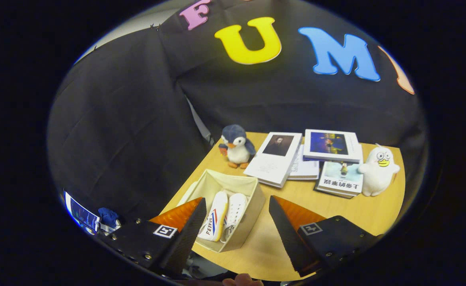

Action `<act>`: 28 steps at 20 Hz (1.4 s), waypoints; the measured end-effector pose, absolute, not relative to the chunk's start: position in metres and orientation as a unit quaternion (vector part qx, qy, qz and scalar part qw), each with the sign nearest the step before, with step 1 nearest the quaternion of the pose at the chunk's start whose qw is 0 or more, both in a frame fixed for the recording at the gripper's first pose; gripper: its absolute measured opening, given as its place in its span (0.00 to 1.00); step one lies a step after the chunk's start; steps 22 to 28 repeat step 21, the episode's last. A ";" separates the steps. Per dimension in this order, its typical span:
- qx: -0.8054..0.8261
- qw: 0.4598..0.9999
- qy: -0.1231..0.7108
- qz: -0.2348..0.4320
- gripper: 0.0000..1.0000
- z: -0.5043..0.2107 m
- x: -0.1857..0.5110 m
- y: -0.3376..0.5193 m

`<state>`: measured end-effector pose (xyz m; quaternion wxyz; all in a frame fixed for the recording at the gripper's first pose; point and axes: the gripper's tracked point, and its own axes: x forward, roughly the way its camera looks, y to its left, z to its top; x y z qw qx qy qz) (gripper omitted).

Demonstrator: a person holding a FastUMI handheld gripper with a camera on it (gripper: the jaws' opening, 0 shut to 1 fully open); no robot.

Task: Open the storage box then place both shoes into the box .Put the left shoe in first, then the right shoe, with the right side of both shoes facing outward in a uniform manner.

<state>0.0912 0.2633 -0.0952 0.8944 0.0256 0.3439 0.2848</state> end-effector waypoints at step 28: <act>0.040 0.998 0.045 0.036 0.96 0.050 0.047 0.074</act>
